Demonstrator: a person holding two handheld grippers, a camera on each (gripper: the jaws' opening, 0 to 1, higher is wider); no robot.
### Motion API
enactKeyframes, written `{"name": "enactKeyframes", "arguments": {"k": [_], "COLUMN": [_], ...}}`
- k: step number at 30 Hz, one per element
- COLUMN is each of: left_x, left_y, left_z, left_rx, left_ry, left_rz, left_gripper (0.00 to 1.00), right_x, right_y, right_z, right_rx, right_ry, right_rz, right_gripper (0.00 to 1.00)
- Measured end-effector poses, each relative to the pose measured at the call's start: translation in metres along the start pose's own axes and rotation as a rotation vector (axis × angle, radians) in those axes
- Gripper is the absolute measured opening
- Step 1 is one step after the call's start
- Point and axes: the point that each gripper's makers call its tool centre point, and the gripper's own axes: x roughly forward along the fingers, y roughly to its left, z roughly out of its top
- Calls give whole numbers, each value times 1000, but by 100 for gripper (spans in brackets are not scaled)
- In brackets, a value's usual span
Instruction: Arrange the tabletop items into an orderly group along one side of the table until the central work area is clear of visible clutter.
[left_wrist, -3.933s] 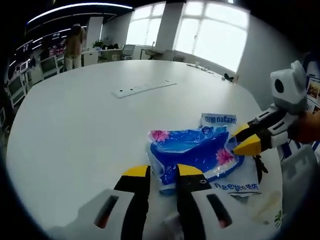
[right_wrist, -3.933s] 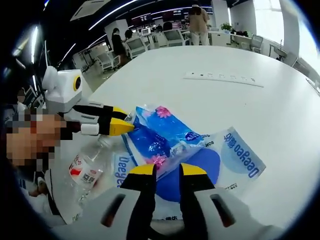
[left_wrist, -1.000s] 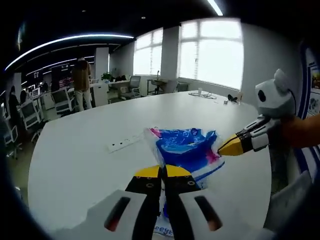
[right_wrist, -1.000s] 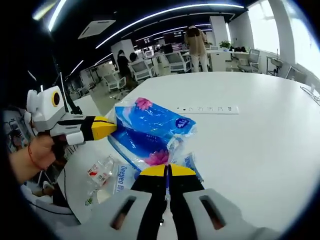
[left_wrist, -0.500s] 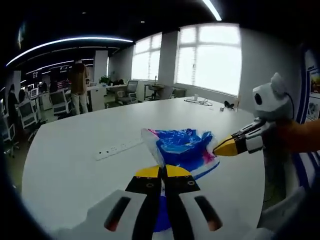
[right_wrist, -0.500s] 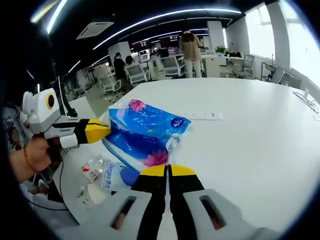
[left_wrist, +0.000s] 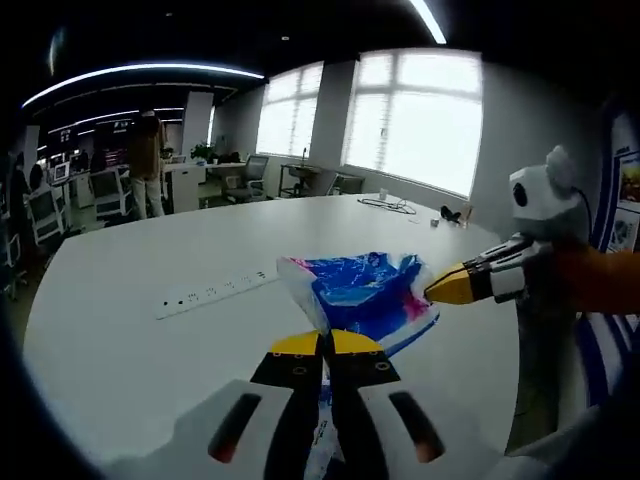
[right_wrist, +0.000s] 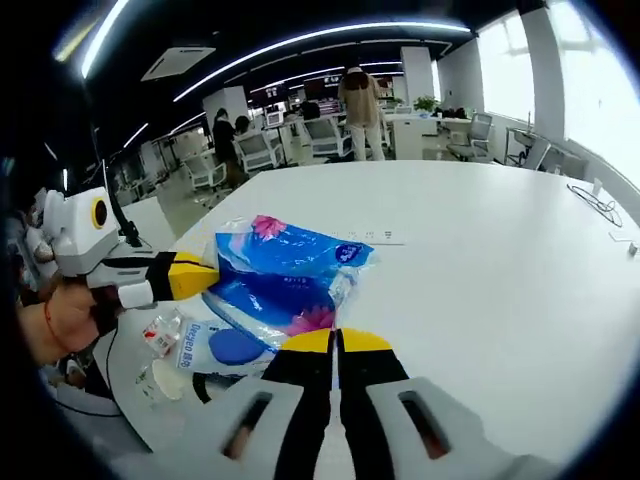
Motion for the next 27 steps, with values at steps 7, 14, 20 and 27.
{"name": "enactKeyframes", "arguments": {"k": [7,14,20,27], "left_x": [26,47,62,79], "left_y": [-15,-26,-31,-36], "left_z": [-5,-11,-17,-27], "left_rx": [-21,-46,-69,-118], "left_ry": [27,43,60,82], "left_rz": [7,16,21,37], "left_gripper": [0,0,0,0], "right_x": [-1,3,9,16], "right_y": [-29,-53,-71,-89], "right_z": [-1,-8,-15,-22], "right_rx": [-11,-13,-6,-9], "right_ry": [9,26,41,62], "right_rz": [-24,-41,-52,-60], "right_gripper": [0,0,0,0]}}
